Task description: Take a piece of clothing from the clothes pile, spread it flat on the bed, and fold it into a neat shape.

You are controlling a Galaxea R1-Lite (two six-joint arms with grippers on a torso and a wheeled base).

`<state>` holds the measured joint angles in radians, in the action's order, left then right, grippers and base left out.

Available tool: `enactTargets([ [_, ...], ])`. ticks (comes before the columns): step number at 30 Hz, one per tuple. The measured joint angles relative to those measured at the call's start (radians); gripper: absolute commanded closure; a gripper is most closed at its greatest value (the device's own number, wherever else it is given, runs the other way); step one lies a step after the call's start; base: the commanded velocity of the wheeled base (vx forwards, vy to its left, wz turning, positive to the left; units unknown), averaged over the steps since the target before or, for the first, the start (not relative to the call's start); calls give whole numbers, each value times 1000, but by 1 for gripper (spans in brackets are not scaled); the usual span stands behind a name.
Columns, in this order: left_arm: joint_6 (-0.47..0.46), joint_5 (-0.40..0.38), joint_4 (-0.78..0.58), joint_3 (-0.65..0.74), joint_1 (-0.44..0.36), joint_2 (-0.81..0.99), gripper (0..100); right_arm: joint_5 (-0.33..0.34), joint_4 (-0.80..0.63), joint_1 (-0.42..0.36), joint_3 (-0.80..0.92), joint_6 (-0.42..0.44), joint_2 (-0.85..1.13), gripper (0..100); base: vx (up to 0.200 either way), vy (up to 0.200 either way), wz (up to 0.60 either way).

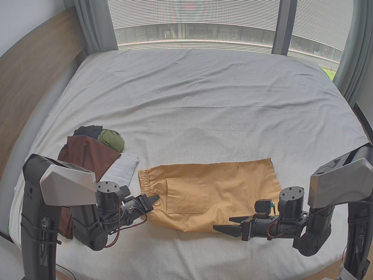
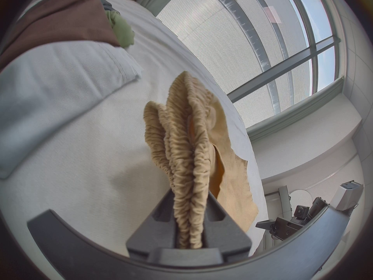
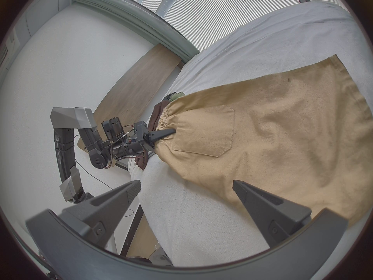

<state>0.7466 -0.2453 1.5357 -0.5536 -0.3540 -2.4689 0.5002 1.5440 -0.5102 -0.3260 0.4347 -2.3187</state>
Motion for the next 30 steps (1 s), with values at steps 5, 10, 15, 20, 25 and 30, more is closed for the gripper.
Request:
enactTargets([
  [5,-9,-5,11,57,49,35,100,2,0,-1,0,0,-5,0,0,0,0],
  [10,-18,-54,12,148,94,93,100,2,0,-1,0,-1,-8,0,0,0,0],
  [15,-51,-72,12,216,144,147,100,2,1,-1,1,-17,-8,0,0,0,0],
  [20,-76,-116,12,258,201,184,100,2,1,-1,2,-24,-8,0,0,0,0],
  [25,-81,-174,12,297,256,216,100,2,0,-2,2,-26,-8,0,0,0,0],
  [30,-102,-187,12,314,294,231,100,3,0,-3,2,-26,-9,0,0,0,0],
])
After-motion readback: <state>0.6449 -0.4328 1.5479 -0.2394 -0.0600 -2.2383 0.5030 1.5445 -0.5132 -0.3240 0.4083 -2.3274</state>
